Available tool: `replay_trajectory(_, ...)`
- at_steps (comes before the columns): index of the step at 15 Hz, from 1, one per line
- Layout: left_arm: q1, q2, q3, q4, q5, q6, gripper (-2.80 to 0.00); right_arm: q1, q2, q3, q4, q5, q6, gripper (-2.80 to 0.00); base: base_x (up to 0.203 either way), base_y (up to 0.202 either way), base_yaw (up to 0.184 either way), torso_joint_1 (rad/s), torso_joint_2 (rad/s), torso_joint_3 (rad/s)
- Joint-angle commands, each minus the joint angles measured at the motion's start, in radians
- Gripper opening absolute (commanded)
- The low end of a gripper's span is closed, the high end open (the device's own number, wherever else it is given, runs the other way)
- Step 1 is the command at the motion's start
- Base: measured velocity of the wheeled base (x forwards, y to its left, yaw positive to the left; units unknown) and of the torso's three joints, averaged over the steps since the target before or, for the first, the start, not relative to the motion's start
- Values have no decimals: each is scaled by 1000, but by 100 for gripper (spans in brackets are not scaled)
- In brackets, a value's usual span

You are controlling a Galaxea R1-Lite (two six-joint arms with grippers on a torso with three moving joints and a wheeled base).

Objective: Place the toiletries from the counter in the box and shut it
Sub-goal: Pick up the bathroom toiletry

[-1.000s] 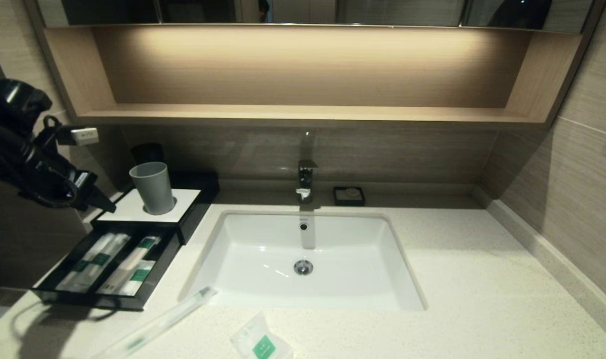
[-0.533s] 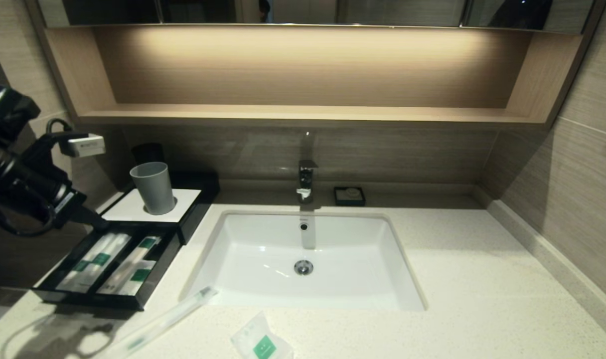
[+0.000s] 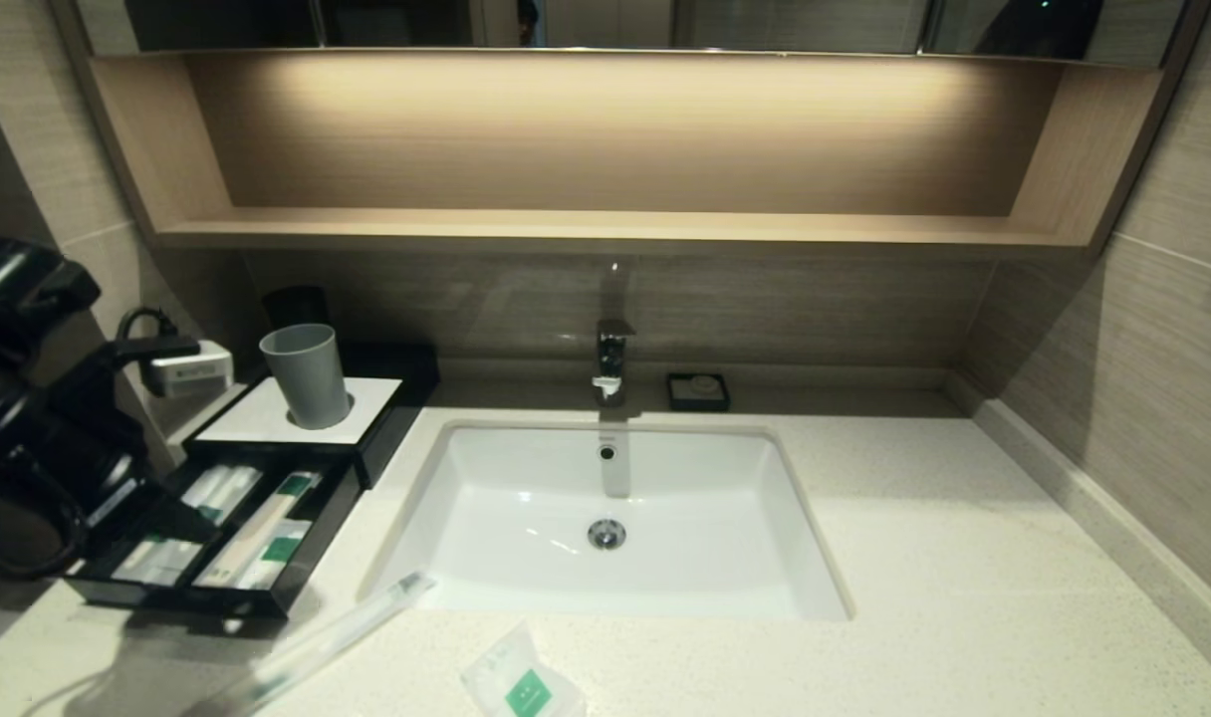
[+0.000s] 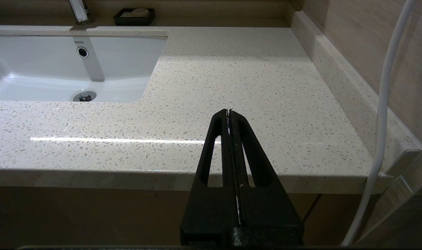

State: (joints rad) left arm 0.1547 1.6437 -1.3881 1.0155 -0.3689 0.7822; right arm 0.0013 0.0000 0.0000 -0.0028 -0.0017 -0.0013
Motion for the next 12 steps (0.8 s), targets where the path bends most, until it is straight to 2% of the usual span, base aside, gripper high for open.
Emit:
replay_trajectory(1, -33, -25, 68, 2, -1, 15, -280, 0, 0, 0, 0, 0, 0, -280, 0, 0, 0, 0, 0, 0)
replay_trajectory(5, -40, -46, 161, -7, -1, 139, -280, 0, 0, 1, 0, 0, 0, -280, 0, 0, 0, 0, 0, 0)
replay_trajectory(9, -52, -45, 252, -66, 9, 184, -280, 0, 0, 0, 0, 0, 0, -280, 0, 0, 0, 0, 0, 0)
replay_trajectory(12, -52, -50, 311, -112, 46, 228, -280, 0, 0, 2, 0, 0, 0, -280, 0, 0, 0, 0, 0, 0)
